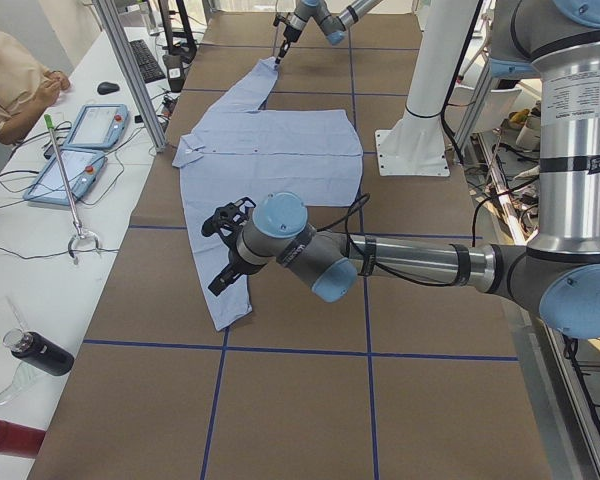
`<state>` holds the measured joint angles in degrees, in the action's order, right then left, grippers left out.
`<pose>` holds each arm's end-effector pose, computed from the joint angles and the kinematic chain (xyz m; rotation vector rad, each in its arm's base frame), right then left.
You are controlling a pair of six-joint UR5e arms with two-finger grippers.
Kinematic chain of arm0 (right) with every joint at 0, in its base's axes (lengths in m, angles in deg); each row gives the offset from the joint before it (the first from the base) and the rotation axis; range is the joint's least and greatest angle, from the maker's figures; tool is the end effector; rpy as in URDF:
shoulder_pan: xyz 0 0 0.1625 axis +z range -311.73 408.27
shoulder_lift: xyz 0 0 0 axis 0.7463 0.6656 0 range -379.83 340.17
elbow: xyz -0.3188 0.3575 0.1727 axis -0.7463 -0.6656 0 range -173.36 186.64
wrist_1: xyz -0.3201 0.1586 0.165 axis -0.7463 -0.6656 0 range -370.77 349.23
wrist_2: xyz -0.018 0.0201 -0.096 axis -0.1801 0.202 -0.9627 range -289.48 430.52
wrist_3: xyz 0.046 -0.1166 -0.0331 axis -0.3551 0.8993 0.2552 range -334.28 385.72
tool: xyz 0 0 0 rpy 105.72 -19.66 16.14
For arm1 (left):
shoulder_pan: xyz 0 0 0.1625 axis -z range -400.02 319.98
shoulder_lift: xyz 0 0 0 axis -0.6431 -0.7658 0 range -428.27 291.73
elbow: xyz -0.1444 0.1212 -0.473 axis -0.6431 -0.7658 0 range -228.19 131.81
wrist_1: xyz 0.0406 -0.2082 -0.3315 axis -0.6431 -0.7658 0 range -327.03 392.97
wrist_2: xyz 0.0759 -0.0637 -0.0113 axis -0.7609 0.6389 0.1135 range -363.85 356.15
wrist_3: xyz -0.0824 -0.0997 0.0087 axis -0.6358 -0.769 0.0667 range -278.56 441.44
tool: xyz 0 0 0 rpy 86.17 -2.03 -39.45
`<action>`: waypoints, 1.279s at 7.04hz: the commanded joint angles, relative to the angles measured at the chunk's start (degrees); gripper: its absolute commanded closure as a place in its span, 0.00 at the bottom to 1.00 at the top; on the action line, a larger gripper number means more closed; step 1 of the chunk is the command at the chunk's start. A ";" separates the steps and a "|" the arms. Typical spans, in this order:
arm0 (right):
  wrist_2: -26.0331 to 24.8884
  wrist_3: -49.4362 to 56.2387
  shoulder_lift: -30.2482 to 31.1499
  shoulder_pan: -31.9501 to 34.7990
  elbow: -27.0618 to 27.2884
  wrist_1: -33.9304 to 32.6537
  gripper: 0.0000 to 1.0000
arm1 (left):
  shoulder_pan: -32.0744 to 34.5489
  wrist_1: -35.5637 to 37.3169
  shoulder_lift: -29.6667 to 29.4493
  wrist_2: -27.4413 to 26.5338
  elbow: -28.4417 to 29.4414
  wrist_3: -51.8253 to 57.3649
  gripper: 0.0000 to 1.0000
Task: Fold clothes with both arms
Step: 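Carry the sleeve with the right gripper across the shirt toward the collar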
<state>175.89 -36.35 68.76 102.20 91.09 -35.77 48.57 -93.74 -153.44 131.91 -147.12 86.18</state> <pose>-0.2377 -0.4944 0.6720 0.5095 -0.9587 0.2659 -0.0291 -0.4619 0.6466 0.6975 0.7461 0.3822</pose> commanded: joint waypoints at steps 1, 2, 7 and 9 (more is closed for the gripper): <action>-0.52 -5.31 -12.42 -1.09 0.36 -11.59 1.00 | 0.00 -0.02 0.00 0.12 -0.03 0.00 0.00; -7.31 -8.48 -20.57 -7.37 -0.25 -18.27 1.00 | 0.00 -0.02 0.00 0.55 -0.03 0.00 0.00; -28.95 -18.44 -50.67 -19.97 -6.54 -40.74 1.00 | 0.00 -0.29 -0.09 1.43 0.59 0.09 0.00; -34.96 -18.53 -56.24 -23.85 -12.55 -40.83 1.00 | 0.00 -0.29 -0.09 1.70 0.67 0.09 0.00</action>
<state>144.28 -54.83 15.71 80.78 81.70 -76.45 48.58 -94.03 -153.52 133.46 -146.52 86.26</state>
